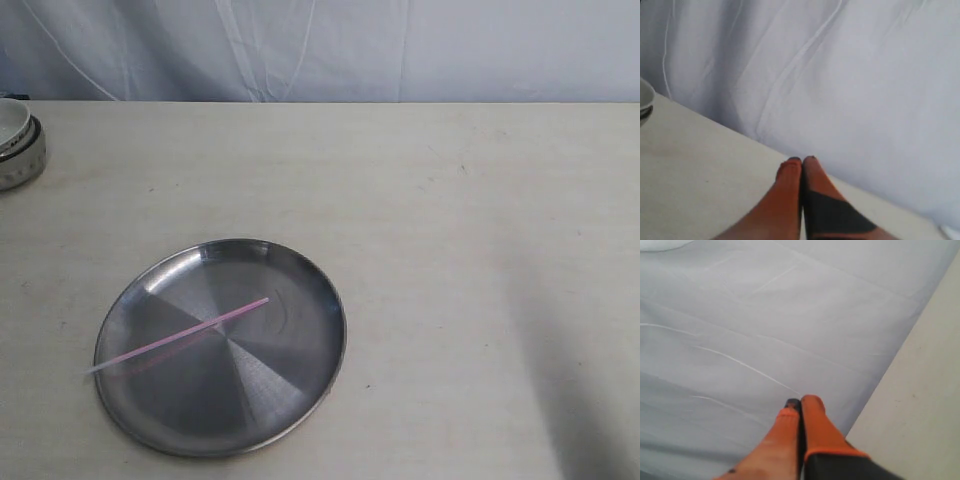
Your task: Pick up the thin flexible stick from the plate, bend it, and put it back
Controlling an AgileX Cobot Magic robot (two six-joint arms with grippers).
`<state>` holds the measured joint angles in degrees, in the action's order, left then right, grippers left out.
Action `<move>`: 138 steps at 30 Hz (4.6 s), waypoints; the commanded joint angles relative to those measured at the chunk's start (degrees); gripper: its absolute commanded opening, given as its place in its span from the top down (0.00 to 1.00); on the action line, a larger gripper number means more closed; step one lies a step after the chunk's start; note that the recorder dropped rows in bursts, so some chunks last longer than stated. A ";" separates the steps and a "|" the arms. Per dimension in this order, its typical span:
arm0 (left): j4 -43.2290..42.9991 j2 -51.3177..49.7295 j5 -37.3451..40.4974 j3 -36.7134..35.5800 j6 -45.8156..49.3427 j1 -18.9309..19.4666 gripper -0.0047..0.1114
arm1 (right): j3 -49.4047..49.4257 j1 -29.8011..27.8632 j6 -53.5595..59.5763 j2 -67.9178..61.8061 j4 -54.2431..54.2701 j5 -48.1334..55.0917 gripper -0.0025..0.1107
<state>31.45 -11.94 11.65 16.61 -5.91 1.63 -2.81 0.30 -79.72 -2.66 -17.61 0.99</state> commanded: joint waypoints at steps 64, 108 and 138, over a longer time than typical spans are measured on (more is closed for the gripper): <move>-25.90 -91.95 40.81 37.77 45.30 -20.62 0.48 | -5.58 -0.13 0.62 -9.19 -20.39 -0.47 0.99; -22.51 -79.35 43.25 39.46 44.75 -20.62 0.96 | -38.13 16.92 61.15 -55.24 -5.00 30.65 0.99; 4.92 -79.35 58.32 45.97 52.23 -20.62 0.96 | -41.52 39.18 116.03 -69.66 13.93 17.50 0.44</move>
<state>35.05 -91.80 69.66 62.16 45.66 -18.83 -44.03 39.37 35.97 -71.69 -3.38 21.03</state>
